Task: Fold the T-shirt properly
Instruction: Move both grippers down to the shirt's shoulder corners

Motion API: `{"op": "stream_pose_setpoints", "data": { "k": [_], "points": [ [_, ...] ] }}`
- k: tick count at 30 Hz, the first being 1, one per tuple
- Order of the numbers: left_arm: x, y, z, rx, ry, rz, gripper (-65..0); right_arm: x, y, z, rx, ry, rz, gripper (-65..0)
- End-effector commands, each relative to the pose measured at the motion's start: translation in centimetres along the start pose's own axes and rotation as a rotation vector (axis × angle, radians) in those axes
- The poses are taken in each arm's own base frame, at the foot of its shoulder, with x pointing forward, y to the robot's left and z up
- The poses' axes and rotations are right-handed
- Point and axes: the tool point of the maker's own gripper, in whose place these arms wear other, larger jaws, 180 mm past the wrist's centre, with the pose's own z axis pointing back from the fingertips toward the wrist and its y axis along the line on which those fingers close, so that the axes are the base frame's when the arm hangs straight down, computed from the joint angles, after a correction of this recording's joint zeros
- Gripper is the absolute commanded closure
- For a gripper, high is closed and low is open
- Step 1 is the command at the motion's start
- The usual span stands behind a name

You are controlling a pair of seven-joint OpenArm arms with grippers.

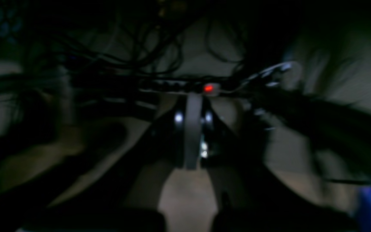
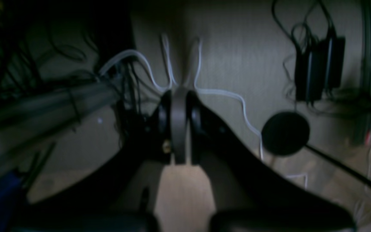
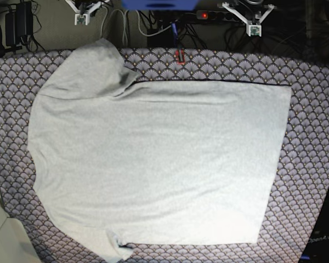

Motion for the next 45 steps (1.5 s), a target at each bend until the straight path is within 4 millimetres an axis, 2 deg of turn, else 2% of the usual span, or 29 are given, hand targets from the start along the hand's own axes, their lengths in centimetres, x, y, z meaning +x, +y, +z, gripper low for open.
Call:
{"op": "stream_pose_setpoints", "data": {
  "k": [1,5,9,14,16,19,21,24,26,27,29,31,36,39,43,45],
  "points": [
    [1.8,0.8,1.0,0.003,-0.060,0.006,-0.3,0.4,-0.5,1.1,-0.006,-0.027,0.004,0.0],
    [4.8,0.4,3.8,-0.055,-0.109,0.051,-0.3,3.0,-0.8,3.6,-0.009,-0.111,0.015,0.0],
    [7.4,0.1,6.6,-0.081,-0.175,0.021,-0.3,6.8,-1.3,7.0,-0.013,-0.219,0.031,0.0],
    [12.0,2.0,10.7,-0.026,-0.315,0.029,-0.3,12.7,-1.4,11.1,0.019,-0.357,-0.002,0.0],
    [13.0,3.1,11.5,0.005,-0.348,0.032,-0.4,13.9,-1.4,11.6,0.050,-0.360,-0.032,0.0],
    [13.9,5.2,11.7,0.060,-0.372,0.033,-0.4,15.5,-1.5,11.0,0.100,-0.372,-0.069,0.0],
    [14.3,6.0,11.8,0.082,-0.383,0.031,-0.4,16.2,-1.6,10.6,0.133,-0.369,-0.094,-4.3],
    [14.5,6.7,12.0,0.101,-0.389,0.028,-1.2,17.5,-1.7,10.2,0.189,-0.363,-0.123,-14.2],
    [14.6,6.8,12.0,0.103,-0.391,0.027,-6.5,18.6,-1.7,9.9,0.224,-0.367,-0.126,-21.0],
    [14.6,6.8,12.0,0.103,-0.391,0.027,-11.1,19.2,-1.6,9.8,0.240,-0.369,-0.137,-24.4],
    [14.6,6.7,12.0,0.100,-0.394,0.027,-19.1,20.2,-1.6,9.6,0.269,-0.374,-0.158,-27.6],
    [15.5,6.6,11.8,0.098,-0.418,0.031,-24.1,21.2,-1.6,9.5,0.290,-0.387,-0.171,-28.5],
    [16.1,6.6,10.9,0.098,-0.381,0.046,-29.5,21.7,-1.9,8.1,0.290,-0.387,-0.214,-28.5],
    [16.6,6.4,10.5,0.094,-0.367,0.060,-32.3,21.3,-2.6,6.8,0.268,-0.368,-0.223,-28.5],
    [17.1,6.4,10.4,0.092,-0.374,0.063,-32.3,20.3,-3.4,5.5,0.244,-0.336,-0.236,-28.5],
    [17.3,6.4,10.4,0.092,-0.379,0.064,-32.3,19.9,-4.4,5.0,0.214,-0.326,-0.247,-28.5]
  ]
}}
